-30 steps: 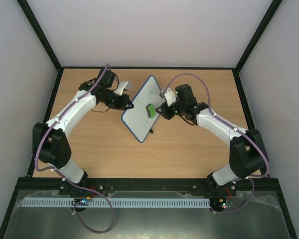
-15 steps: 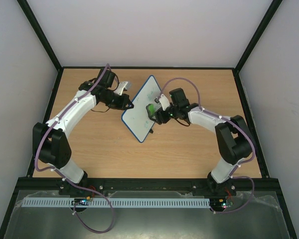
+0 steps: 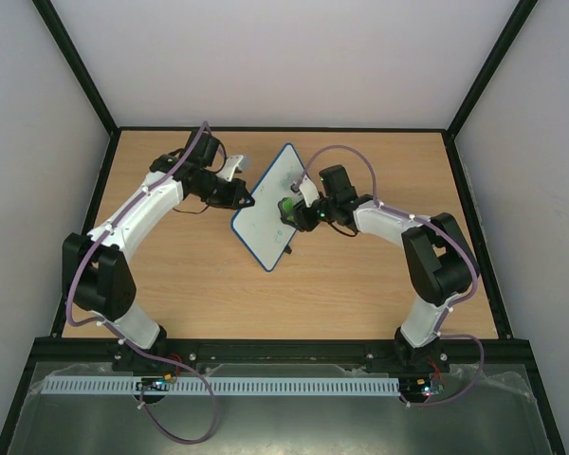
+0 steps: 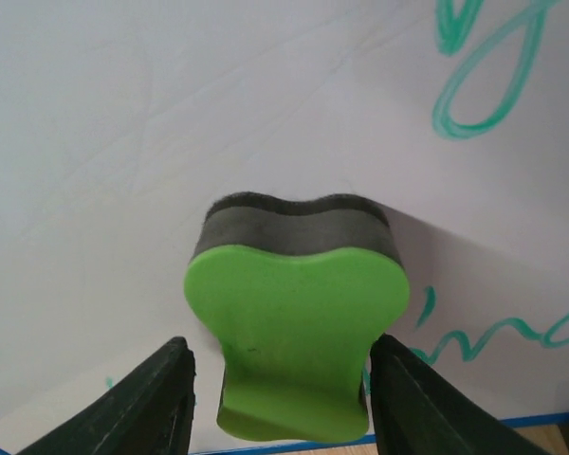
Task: Erase the whiteboard
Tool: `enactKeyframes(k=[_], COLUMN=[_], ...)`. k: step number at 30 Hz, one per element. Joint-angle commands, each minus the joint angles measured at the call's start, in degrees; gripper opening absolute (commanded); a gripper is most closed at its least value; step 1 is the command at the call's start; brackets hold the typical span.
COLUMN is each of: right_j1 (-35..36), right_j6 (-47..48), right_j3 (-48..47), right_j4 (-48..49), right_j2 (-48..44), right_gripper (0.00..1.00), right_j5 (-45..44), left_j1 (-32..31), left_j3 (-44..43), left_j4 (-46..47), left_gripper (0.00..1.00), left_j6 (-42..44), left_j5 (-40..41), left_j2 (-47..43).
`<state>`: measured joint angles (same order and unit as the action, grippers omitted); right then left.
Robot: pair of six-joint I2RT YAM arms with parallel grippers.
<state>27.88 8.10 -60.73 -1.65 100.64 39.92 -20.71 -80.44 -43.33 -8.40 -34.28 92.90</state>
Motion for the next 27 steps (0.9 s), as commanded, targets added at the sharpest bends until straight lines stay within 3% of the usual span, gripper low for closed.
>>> enactKeyframes(k=[1, 10, 20, 27], right_j1=[0.0, -0.1, -1.1, -1.3], right_j6=[-0.1, -0.7, -0.2, 7.0], right_j3=[-1.2, -0.4, 2.4, 1.6], right_j4=[2.5, 3.1, 0.1, 1.1], right_j2=[0.2, -1.8, -7.5, -9.8], right_gripper=[0.46, 0.25, 0.17, 0.06], right_j5=[2.6, 2.7, 1.6, -2.4], left_j1=[-1.9, -1.9, -1.9, -1.9], left_j3=[0.9, 1.0, 1.1, 2.3], left_j4=[-4.0, -3.9, -3.9, -3.9], left_gripper=[0.03, 0.03, 0.03, 0.03], left_j6=[0.0, 0.0, 0.2, 0.1], left_j5=[-2.4, -2.3, -2.1, -1.8], left_j2=[3.3, 3.3, 3.1, 2.2])
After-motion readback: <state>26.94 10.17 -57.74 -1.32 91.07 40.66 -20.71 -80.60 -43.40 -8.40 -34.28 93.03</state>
